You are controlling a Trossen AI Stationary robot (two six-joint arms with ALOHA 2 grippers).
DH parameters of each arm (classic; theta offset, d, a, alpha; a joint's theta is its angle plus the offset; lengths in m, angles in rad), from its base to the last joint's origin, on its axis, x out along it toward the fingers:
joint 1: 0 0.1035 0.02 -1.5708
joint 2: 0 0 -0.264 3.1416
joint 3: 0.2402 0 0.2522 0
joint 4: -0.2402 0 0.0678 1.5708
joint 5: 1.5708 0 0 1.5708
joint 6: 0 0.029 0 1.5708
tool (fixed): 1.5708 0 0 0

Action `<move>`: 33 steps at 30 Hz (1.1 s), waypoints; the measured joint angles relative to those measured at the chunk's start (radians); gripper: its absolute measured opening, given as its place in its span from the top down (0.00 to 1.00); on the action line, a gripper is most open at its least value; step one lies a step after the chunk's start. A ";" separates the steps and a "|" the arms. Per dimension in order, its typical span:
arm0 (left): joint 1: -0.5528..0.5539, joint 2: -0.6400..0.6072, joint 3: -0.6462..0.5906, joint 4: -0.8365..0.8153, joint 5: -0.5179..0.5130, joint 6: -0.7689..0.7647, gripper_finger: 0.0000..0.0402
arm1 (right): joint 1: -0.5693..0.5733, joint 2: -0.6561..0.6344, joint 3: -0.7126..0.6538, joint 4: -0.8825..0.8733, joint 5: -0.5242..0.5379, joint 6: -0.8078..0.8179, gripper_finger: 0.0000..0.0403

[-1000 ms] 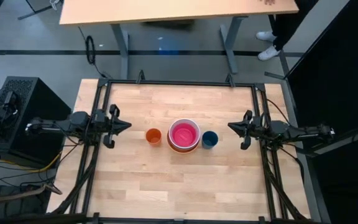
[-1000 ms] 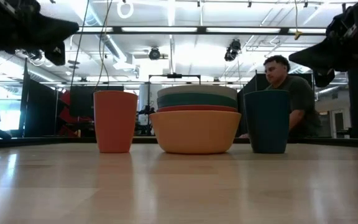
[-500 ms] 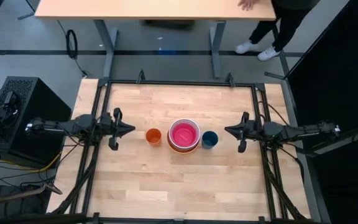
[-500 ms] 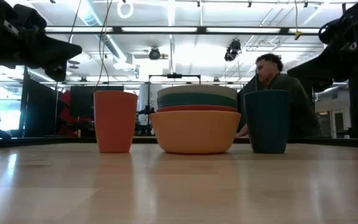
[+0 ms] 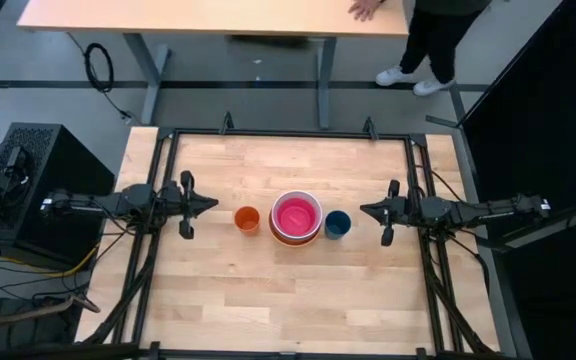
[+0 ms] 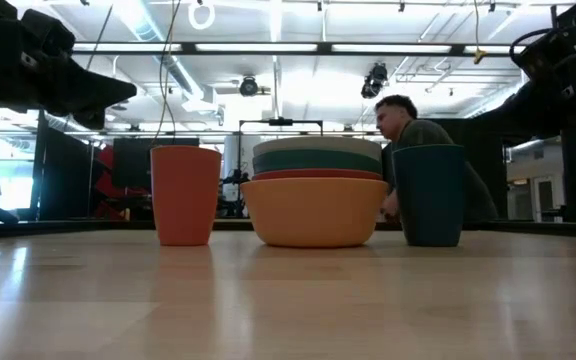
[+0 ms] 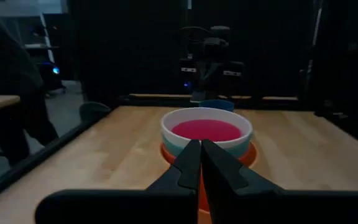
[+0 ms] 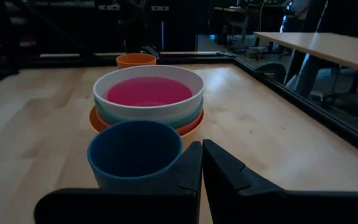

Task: Nest bowls inside each other
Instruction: Return to Home Position

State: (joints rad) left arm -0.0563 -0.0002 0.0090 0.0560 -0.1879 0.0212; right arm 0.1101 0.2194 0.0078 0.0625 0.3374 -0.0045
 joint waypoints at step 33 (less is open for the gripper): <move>0.000 0.000 -0.001 0.005 0.004 0.027 0.99 | 0.000 -0.003 -0.001 0.063 -0.027 -0.081 1.00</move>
State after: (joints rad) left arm -0.0563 -0.0002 0.0082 0.0608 -0.1843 0.0482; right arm 0.1101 0.2165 0.0063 0.1252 0.3103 -0.0855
